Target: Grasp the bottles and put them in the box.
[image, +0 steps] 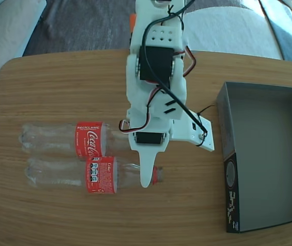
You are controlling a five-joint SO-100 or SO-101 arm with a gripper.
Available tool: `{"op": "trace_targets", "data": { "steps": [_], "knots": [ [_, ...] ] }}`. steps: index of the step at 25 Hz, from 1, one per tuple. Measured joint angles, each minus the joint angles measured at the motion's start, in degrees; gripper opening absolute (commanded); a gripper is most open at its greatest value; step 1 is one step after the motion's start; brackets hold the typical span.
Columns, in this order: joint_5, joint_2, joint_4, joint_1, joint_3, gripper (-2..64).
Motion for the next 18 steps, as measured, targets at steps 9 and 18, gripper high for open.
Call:
{"op": "trace_targets", "data": {
  "steps": [9,18],
  "knots": [
    [0.0,-9.23,-0.18,-0.26,-6.42,50.9],
    [0.0,-12.83,-0.18,-0.35,-6.5,50.9]
  ]
}}
